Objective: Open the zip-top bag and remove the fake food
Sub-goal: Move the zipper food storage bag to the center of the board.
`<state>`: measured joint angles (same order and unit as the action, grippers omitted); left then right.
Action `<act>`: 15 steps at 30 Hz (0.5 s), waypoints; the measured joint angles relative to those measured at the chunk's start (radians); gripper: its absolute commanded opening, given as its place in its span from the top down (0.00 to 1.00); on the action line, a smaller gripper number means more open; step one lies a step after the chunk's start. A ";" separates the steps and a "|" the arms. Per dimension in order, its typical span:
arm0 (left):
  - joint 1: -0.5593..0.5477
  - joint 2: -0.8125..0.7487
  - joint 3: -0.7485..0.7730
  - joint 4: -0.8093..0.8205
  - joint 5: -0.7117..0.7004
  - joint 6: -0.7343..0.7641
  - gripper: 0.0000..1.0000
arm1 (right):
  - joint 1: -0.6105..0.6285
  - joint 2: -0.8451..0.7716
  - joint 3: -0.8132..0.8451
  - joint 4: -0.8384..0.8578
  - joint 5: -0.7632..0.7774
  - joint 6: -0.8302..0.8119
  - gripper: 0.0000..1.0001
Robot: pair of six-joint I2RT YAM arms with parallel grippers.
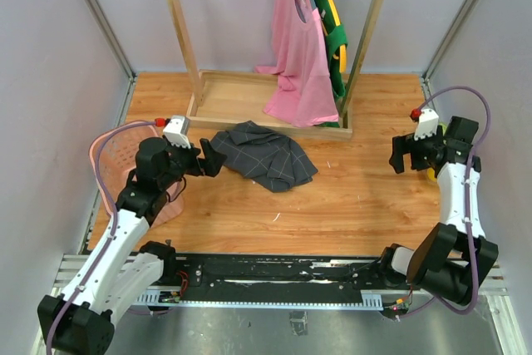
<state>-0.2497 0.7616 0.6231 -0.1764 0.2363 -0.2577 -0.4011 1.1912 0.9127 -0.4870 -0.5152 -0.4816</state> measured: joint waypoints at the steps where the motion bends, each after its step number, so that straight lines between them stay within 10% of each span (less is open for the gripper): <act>1: -0.007 0.003 0.000 -0.002 -0.004 0.003 0.01 | -0.005 0.005 0.000 -0.001 -0.002 -0.005 0.02; 15: 0.017 0.015 0.000 -0.004 -0.025 0.010 0.01 | -0.023 0.022 -0.002 0.041 0.177 -0.021 0.02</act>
<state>-0.2325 0.7765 0.6231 -0.1806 0.2115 -0.2478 -0.4244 1.2133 0.9108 -0.4458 -0.3382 -0.5026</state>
